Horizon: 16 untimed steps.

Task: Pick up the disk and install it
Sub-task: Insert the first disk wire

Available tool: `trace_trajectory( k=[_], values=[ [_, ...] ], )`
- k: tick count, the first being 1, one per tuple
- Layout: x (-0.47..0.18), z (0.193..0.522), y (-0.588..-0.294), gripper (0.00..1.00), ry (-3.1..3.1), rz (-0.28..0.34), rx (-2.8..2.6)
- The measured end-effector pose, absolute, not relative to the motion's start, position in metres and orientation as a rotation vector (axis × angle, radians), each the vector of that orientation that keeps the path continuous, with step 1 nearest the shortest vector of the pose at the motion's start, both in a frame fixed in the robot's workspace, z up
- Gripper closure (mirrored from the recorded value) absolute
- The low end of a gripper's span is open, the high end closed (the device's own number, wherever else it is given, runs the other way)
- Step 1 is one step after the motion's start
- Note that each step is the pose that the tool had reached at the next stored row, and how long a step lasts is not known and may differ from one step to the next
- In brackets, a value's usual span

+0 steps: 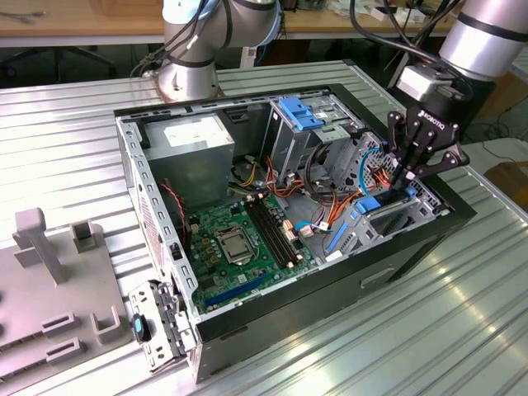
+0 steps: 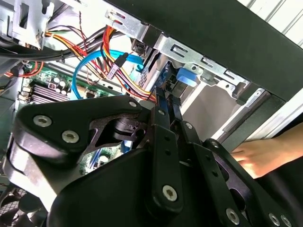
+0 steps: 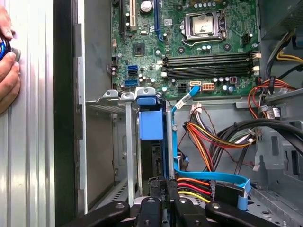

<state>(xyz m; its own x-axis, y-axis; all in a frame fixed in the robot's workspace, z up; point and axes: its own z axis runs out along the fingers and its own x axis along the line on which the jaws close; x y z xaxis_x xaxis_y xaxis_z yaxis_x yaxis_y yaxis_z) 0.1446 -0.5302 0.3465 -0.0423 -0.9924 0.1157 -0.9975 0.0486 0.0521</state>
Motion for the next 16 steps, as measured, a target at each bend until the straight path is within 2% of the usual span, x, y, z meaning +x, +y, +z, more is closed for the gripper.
trace_trajectory(
  k=[3,6,16],
  values=[
    [0.145,0.346,-0.534,0.84,-2.191,0.055,2.087],
    [0.145,0.346,-0.539,0.84,-2.214,0.012,2.104],
    [0.145,0.346,-0.546,0.84,-2.234,-0.033,2.123]
  ],
)
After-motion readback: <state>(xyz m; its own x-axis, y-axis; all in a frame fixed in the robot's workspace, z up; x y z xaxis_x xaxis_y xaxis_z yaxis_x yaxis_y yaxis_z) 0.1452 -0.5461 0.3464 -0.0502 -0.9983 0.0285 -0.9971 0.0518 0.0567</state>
